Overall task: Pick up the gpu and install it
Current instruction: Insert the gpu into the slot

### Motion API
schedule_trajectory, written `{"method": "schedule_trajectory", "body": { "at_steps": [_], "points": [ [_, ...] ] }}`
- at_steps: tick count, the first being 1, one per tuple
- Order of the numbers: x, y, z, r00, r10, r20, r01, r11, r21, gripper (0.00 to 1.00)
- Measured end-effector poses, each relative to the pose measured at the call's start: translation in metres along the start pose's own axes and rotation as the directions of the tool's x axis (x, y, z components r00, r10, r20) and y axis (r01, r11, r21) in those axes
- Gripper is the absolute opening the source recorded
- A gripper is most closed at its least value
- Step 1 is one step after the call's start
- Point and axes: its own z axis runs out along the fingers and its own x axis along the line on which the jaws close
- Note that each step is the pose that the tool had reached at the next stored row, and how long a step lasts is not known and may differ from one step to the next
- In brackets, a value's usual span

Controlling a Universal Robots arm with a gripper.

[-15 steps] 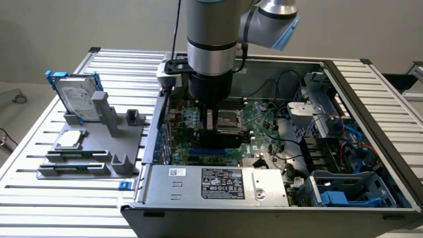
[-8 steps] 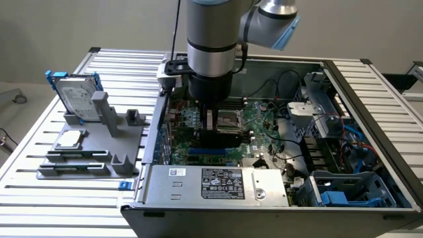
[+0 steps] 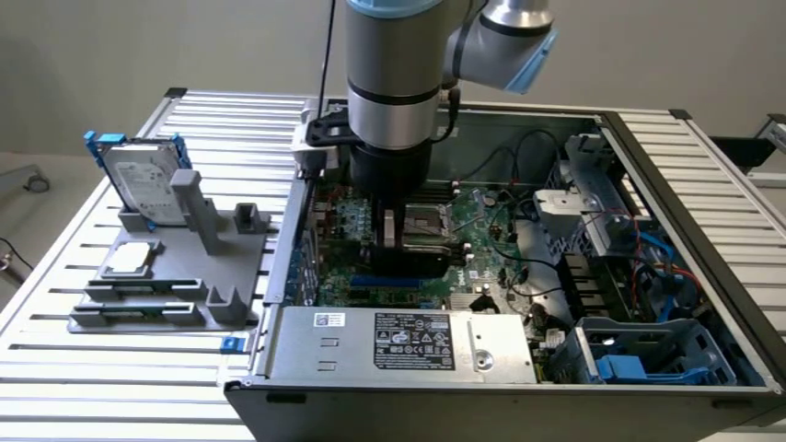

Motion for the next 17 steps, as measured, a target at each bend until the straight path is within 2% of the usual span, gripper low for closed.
{"method": "schedule_trajectory", "body": {
  "at_steps": [6,12,17],
  "points": [
    [0.0009,0.0001,0.0018,1.0,0.0,0.0002,0.0,1.0,-0.0032,0.26],
    [0.0009,0.0003,0.0039,1.0,0.0,0.0012,0.0,1.0,-0.0091,0.26],
    [0.001,0.0003,0.0046,1.0,0.0,0.0058,0.0,1.0,-0.009,0.26]
  ]
}}
